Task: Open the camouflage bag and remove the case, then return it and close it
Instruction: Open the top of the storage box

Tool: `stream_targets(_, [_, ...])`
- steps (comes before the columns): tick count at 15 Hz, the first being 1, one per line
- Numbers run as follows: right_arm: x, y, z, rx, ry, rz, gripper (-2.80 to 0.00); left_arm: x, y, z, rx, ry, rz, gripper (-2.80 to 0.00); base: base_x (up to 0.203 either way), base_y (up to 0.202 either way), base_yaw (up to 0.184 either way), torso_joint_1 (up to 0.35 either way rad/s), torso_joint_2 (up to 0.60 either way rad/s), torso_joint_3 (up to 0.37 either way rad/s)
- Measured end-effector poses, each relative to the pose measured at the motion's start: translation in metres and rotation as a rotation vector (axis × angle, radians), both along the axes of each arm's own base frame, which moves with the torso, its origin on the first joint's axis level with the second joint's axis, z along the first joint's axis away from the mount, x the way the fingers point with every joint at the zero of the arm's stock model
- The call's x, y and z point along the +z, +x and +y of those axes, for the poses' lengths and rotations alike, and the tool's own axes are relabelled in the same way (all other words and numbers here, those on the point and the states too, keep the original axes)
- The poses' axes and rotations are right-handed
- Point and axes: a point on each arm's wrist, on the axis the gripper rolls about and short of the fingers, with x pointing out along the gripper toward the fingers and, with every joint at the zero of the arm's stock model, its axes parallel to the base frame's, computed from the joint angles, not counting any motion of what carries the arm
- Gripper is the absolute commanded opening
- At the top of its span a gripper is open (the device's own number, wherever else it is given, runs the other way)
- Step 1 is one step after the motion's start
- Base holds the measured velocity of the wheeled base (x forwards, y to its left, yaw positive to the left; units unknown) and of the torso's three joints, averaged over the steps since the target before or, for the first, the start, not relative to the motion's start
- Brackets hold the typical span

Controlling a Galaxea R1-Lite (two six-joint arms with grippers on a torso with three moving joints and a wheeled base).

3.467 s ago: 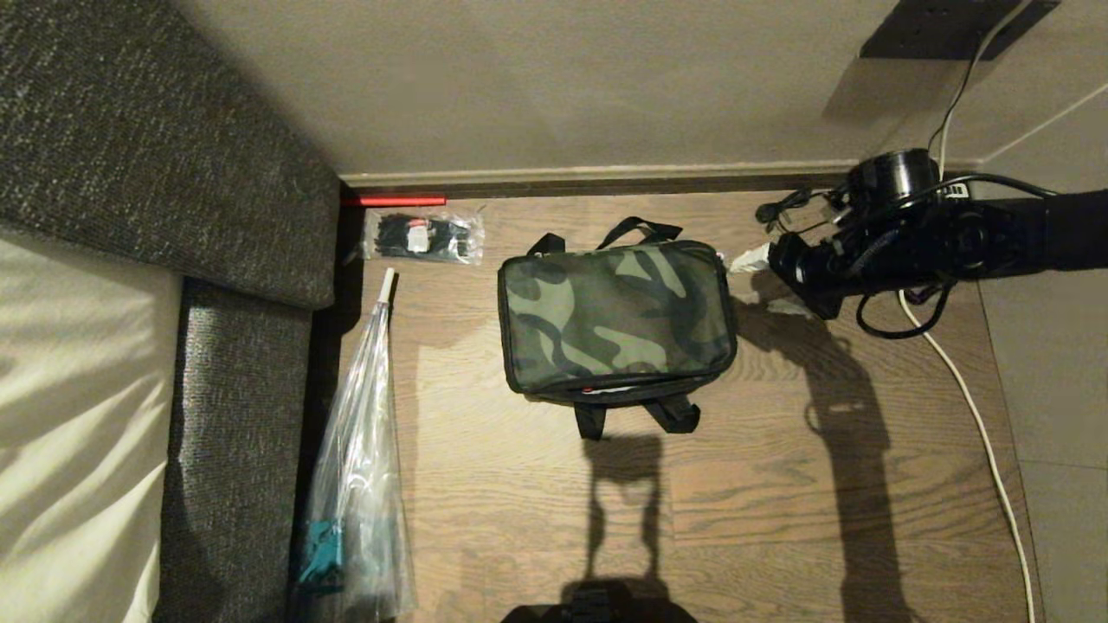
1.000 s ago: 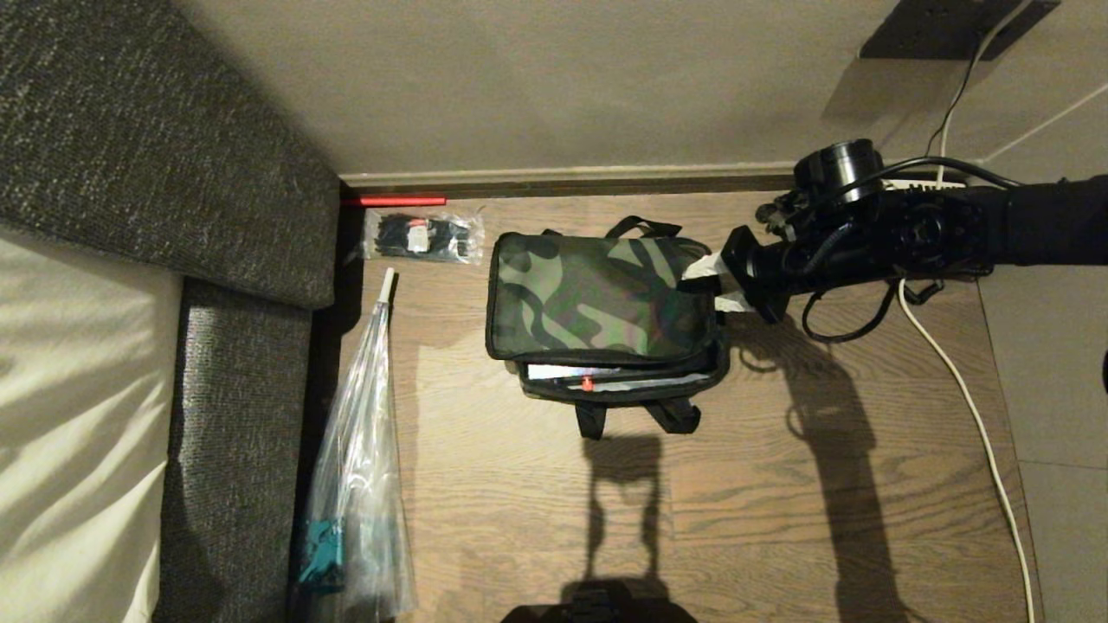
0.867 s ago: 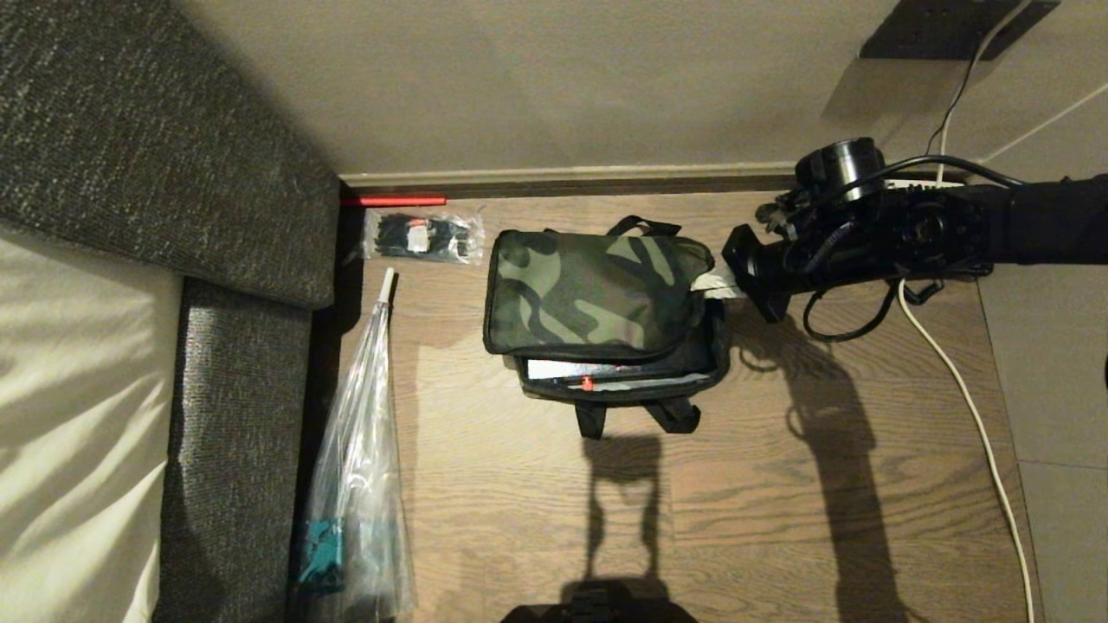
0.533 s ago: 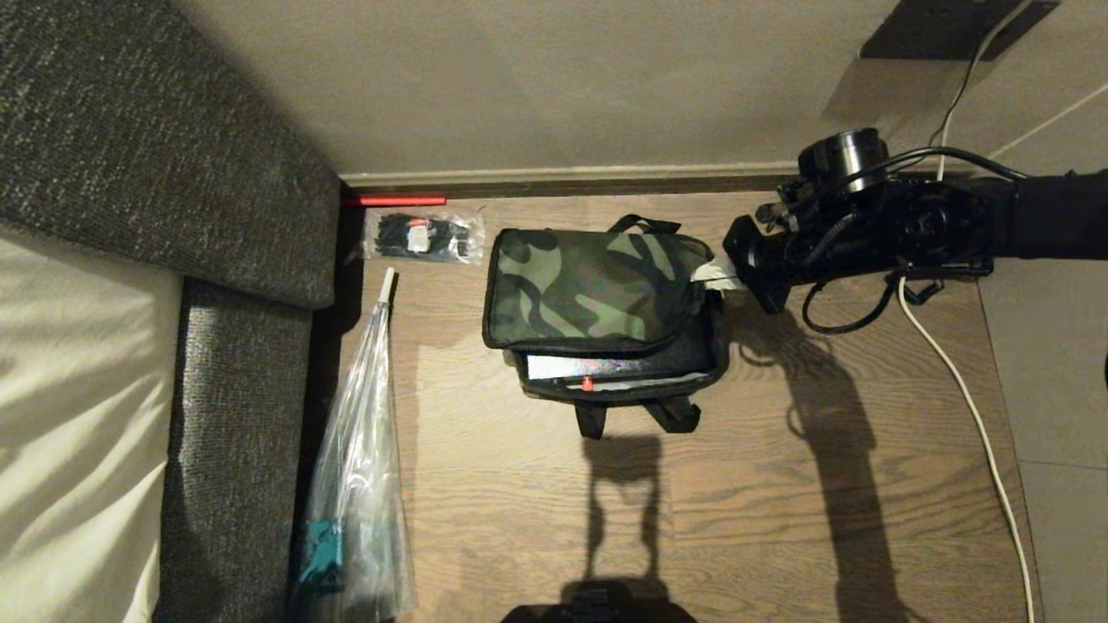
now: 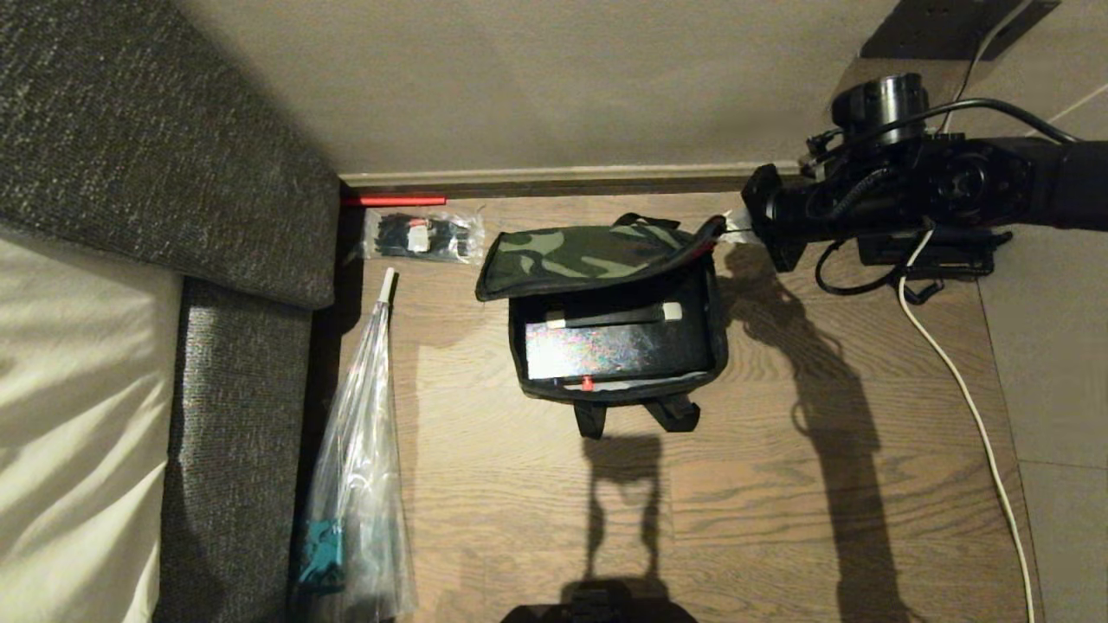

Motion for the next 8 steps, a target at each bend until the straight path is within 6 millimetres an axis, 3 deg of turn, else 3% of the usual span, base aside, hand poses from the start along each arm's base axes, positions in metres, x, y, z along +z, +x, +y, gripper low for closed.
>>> stream_targets(3, [0.012, -0.001, -0.001, -0.019, 0.018, -0.038, -2.80, 0.000, 0.000, 0.000, 0.000, 0.000, 0.000, -2.80, 0.000, 0.000, 0.000, 0.000, 0.00, 0.000])
stream_targets(4, [0.014, -0.001, -0.001, -0.020, 0.024, -0.040, -2.63, 0.000, 0.000, 0.000, 0.000, 0.000, 0.000, -2.80, 0.000, 0.000, 0.000, 0.000, 0.00, 0.000])
stream_targets(5, [0.015, -0.001, -0.001, -0.021, 0.027, -0.041, 0.00, 0.000, 0.000, 0.000, 0.000, 0.000, 0.000, -2.80, 0.000, 0.000, 0.000, 0.000, 0.00, 0.000])
stream_targets(8, [0.021, 0.000, -0.001, -0.022, 0.038, -0.086, 0.00, 0.000, 0.000, 0.000, 0.000, 0.000, 0.001, -2.80, 0.000, 0.000, 0.000, 0.000, 0.00, 0.000])
